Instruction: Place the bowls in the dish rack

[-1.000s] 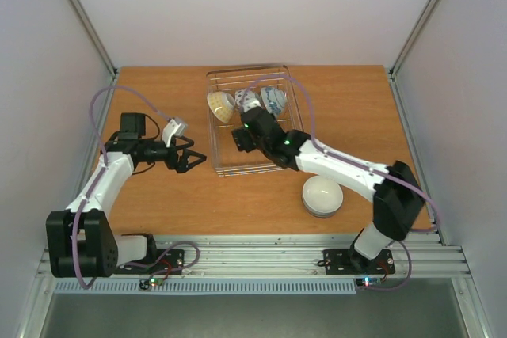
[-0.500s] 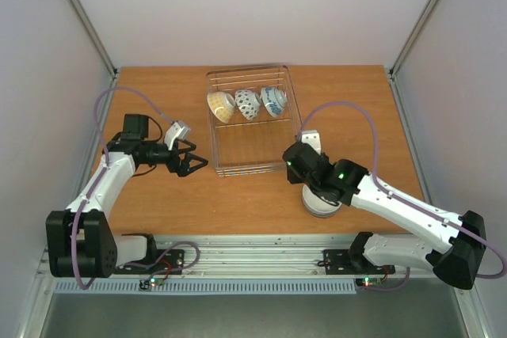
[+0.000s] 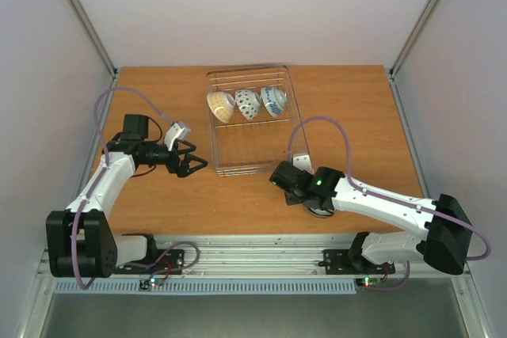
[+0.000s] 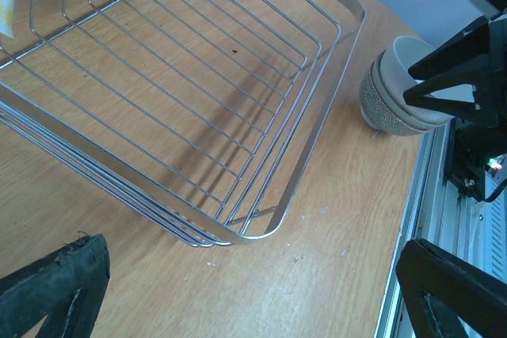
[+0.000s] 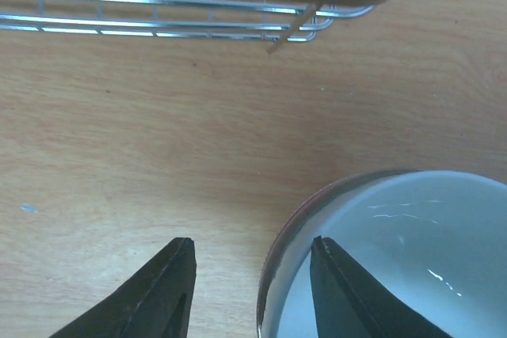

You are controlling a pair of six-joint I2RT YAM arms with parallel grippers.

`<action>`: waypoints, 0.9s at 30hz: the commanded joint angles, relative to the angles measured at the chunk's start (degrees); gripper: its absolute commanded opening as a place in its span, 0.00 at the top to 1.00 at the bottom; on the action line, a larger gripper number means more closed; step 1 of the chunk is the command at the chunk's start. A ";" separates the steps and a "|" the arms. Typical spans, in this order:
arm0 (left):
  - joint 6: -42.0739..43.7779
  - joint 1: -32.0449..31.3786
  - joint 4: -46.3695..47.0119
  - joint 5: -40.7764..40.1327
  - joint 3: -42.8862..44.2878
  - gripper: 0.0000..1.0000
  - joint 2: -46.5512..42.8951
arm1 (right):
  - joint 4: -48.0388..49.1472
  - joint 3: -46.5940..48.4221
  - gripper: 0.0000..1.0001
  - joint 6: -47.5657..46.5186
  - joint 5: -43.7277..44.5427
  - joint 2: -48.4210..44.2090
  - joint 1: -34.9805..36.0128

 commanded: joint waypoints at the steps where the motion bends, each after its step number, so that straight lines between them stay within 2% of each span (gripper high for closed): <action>1: 0.76 -0.23 -0.20 0.87 0.46 0.01 -0.93 | -1.96 -1.22 0.59 3.51 -0.04 2.12 0.47; 10: 0.74 -0.23 -0.11 0.87 0.46 0.01 -0.23 | -5.49 -1.33 0.77 5.84 1.10 2.46 1.11; 12: 0.76 -0.23 -0.11 0.87 0.57 0.01 -0.14 | -6.18 -1.00 0.85 6.01 1.34 2.40 1.38; 14: 0.75 -0.23 -0.08 0.87 0.51 0.01 -0.14 | -7.12 -0.41 0.97 6.24 1.82 2.41 1.80; 27: 0.74 -0.23 0.10 0.69 0.38 0.01 -0.32 | -9.79 7.66 0.99 1.29 6.74 -2.88 6.92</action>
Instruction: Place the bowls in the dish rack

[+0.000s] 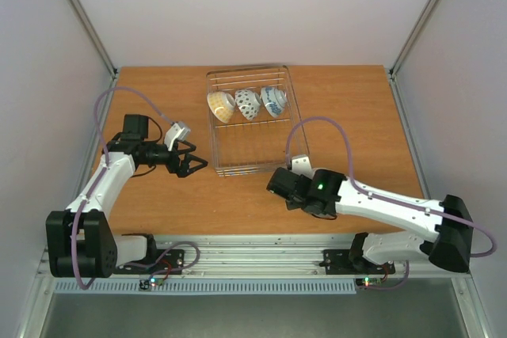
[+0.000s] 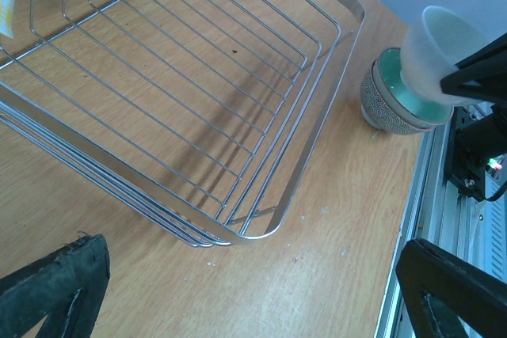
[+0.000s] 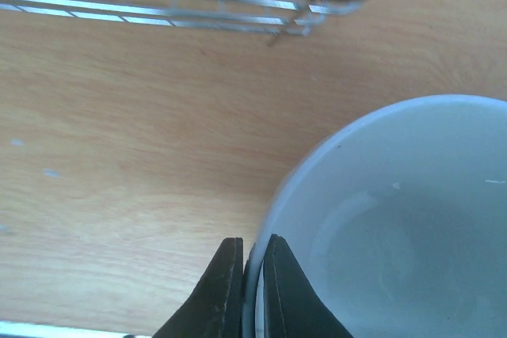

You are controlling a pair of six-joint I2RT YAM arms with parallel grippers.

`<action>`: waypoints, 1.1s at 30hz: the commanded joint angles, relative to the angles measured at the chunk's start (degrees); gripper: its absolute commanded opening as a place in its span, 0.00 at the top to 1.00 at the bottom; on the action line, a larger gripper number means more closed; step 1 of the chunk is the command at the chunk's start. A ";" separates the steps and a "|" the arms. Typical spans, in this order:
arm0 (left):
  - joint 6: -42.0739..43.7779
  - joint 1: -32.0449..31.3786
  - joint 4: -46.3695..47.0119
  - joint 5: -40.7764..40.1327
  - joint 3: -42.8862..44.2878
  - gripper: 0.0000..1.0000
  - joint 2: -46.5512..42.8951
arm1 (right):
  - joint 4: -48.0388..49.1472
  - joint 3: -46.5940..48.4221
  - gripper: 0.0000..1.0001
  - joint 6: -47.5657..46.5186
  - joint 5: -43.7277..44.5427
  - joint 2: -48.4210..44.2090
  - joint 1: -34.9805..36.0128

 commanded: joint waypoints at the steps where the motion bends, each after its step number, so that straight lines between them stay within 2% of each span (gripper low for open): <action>1: 0.72 -0.23 0.10 0.73 0.37 0.01 -0.25 | -0.02 4.93 0.98 -4.06 4.21 -4.48 1.98; 10: 0.81 -0.23 -0.04 0.94 0.38 0.01 -0.38 | 17.03 6.85 0.99 -19.63 -0.22 -12.39 1.78; 13: 0.81 -0.23 -0.14 1.02 0.37 0.01 -0.38 | 23.01 8.30 0.99 -24.98 -5.47 -11.95 -0.15; 15: 0.89 -0.23 -0.16 1.04 0.37 0.01 -0.44 | 25.32 9.08 0.99 -25.76 -11.42 -10.58 -4.03; 20: 1.16 -0.25 -0.09 1.46 0.20 0.01 -0.59 | 31.84 8.34 0.99 -24.17 -26.31 -7.00 -13.69; 26: 1.77 -0.23 -0.81 1.74 0.29 0.01 -0.91 | 44.81 8.49 0.99 -21.27 -46.77 -1.07 -24.02; 30: 1.84 -0.23 -0.92 1.75 0.15 0.01 -1.86 | 55.65 8.19 0.99 -15.37 -59.15 4.40 -29.02; 33: 1.93 -0.23 -1.05 2.05 0.11 0.01 -1.86 | 72.37 5.99 0.99 -6.09 -70.36 9.44 -33.17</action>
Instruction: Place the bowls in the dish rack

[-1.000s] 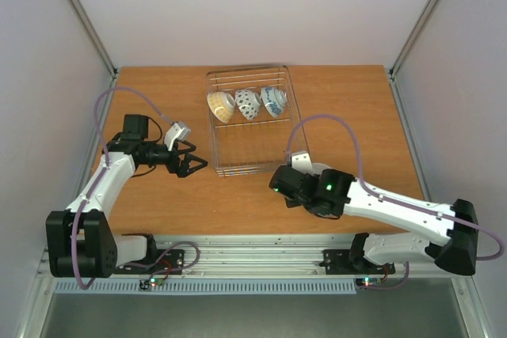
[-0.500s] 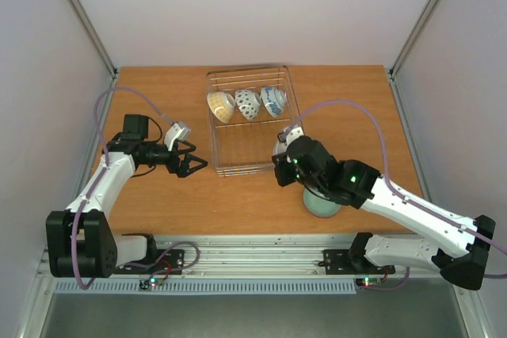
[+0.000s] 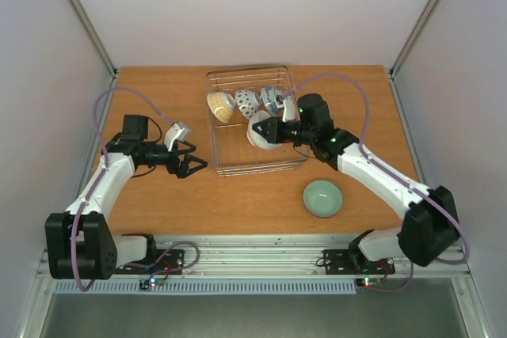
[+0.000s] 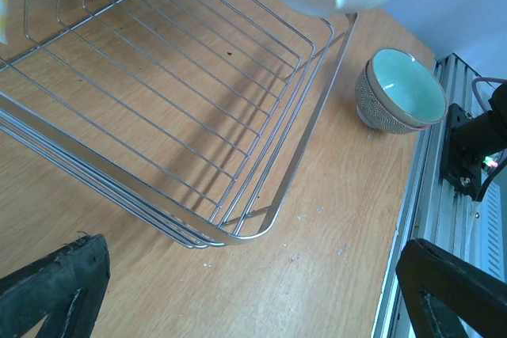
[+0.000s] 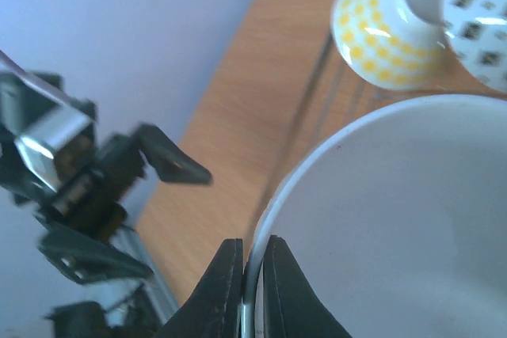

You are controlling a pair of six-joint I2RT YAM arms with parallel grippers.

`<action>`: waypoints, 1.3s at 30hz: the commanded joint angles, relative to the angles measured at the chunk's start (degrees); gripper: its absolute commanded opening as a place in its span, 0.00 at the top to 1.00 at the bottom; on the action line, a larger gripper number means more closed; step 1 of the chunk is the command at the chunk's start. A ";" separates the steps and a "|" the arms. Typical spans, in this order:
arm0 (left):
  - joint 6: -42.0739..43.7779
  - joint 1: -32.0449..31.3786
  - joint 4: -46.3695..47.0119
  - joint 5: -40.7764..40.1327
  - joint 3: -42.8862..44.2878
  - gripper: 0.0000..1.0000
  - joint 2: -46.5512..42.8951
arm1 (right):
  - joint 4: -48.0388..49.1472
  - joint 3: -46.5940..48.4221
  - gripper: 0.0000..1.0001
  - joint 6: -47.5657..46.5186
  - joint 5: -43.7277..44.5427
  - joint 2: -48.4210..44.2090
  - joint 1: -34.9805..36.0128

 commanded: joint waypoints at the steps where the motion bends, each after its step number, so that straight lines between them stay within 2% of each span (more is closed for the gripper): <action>1: 1.49 -0.23 -0.51 1.63 0.11 0.01 -1.28 | 32.04 -2.67 0.99 15.66 -22.37 6.89 -5.88; 4: 1.76 -0.23 -0.52 1.51 -0.14 0.01 -1.32 | 54.66 -4.89 0.99 31.87 -29.59 14.40 -8.21; 8: 1.78 -0.23 -0.82 1.55 -0.03 0.01 -1.49 | 84.82 -4.50 0.99 53.90 -31.40 27.72 -10.14; 9: 1.75 -0.23 -0.82 1.59 -0.02 0.01 -1.49 | 89.85 -3.34 0.99 58.32 -31.39 31.04 -10.45; 13: 1.82 -0.23 -0.83 1.44 -0.07 0.01 -1.37 | 90.74 -2.20 0.99 59.59 -30.65 34.82 -10.25; 39: -3.88 -0.23 4.16 -0.15 -0.48 0.01 0.35 | 90.67 -1.62 0.99 63.57 -32.51 30.97 -9.52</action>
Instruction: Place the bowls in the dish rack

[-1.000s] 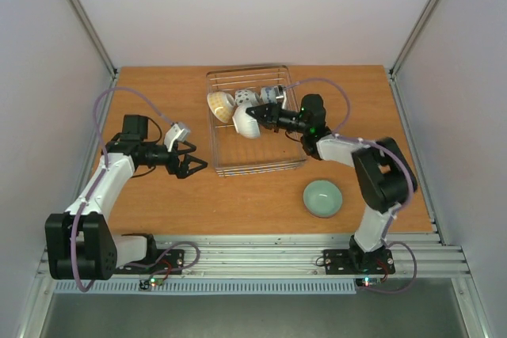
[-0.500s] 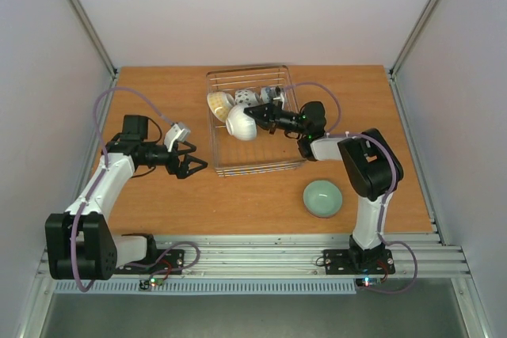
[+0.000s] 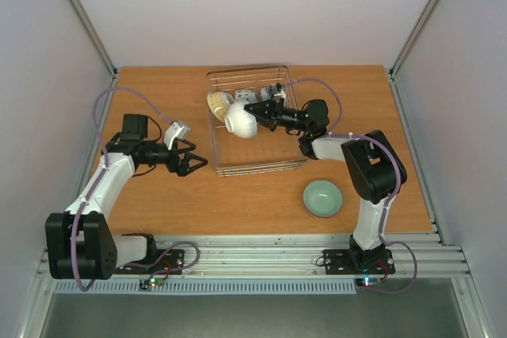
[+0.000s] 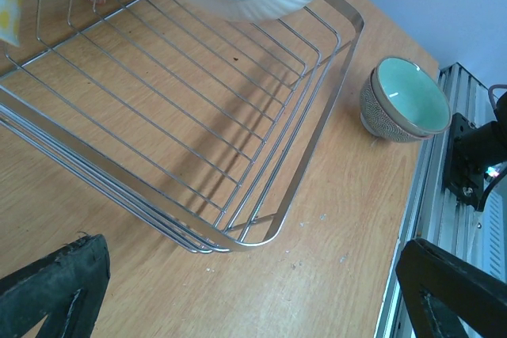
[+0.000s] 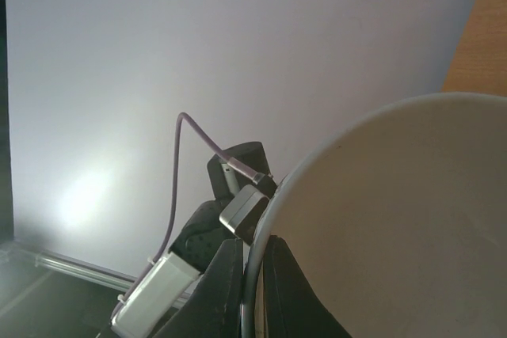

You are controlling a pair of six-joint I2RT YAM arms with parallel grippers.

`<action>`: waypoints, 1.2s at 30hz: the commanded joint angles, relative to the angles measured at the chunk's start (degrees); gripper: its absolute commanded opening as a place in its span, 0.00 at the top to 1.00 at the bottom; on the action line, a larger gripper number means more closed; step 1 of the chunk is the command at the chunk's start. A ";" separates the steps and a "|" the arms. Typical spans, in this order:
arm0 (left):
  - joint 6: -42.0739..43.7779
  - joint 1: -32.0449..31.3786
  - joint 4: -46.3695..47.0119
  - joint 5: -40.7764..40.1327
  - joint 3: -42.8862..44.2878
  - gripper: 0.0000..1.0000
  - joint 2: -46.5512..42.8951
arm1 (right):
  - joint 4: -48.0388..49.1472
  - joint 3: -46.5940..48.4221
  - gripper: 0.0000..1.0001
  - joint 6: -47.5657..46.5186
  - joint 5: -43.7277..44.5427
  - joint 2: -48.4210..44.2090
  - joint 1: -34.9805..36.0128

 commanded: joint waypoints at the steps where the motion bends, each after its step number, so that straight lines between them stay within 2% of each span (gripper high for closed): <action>1: -1.92 -0.23 2.61 0.16 -0.48 0.00 0.45 | 4.13 2.23 0.98 1.01 0.06 -2.61 0.82; 32: -1.71 -0.18 3.01 0.51 -0.75 0.01 1.41 | 3.73 3.98 0.99 2.97 -2.68 2.27 1.82; 34: -1.92 -0.23 3.39 -0.16 -0.92 0.01 0.63 | 2.28 3.88 0.99 2.02 -3.09 1.54 1.81; 36: -3.14 -0.25 5.17 -1.60 -1.58 0.01 -0.74 | -3.93 3.01 0.99 -2.09 -3.28 0.01 2.01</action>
